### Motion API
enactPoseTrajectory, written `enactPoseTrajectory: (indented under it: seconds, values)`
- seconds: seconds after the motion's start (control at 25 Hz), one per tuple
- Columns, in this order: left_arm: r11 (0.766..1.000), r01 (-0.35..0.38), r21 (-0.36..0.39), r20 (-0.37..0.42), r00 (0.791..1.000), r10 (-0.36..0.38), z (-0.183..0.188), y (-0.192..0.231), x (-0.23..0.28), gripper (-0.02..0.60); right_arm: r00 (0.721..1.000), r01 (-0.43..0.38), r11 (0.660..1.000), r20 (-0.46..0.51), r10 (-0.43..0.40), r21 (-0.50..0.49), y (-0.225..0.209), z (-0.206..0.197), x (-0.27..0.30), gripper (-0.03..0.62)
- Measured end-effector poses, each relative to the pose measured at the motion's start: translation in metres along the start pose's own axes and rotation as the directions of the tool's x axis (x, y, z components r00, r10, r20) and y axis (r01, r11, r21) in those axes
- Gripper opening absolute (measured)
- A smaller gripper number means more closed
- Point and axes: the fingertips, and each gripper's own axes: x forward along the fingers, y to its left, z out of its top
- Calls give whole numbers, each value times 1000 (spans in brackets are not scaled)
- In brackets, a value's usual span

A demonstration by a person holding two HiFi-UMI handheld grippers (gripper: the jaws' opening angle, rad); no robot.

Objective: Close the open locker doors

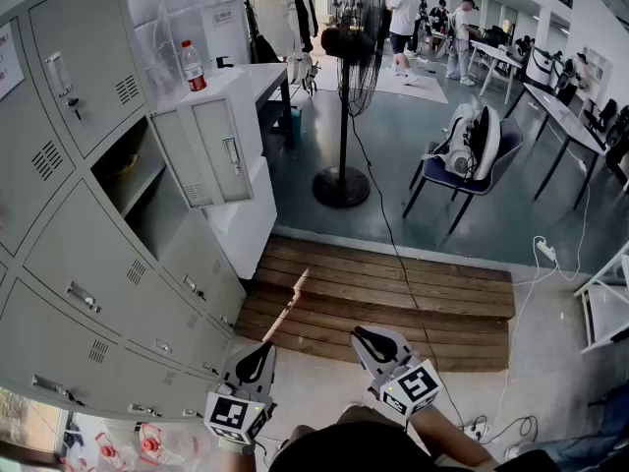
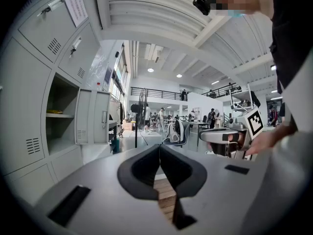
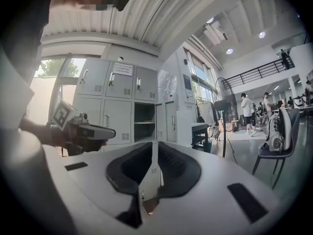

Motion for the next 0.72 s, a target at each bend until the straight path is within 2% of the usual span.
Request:
enactPoseTrajectory:
  seconds: [0.24,0.52,0.72]
  values:
    - [1000,-7,-5,-28,1000,6,-7,-17,29,9,1000,-27,1000,4,27,1,-28,-3,-5,49]
    - [999,-34,-21,-73,997,33,-1,-44,67,9,999,-29,998,19,28,58,-75,-9,-22,49]
    - [999,-35,-16,-89,995,34,-10,-49,86,8,999,-29,996,24,27,80,-97,-12,-28,49]
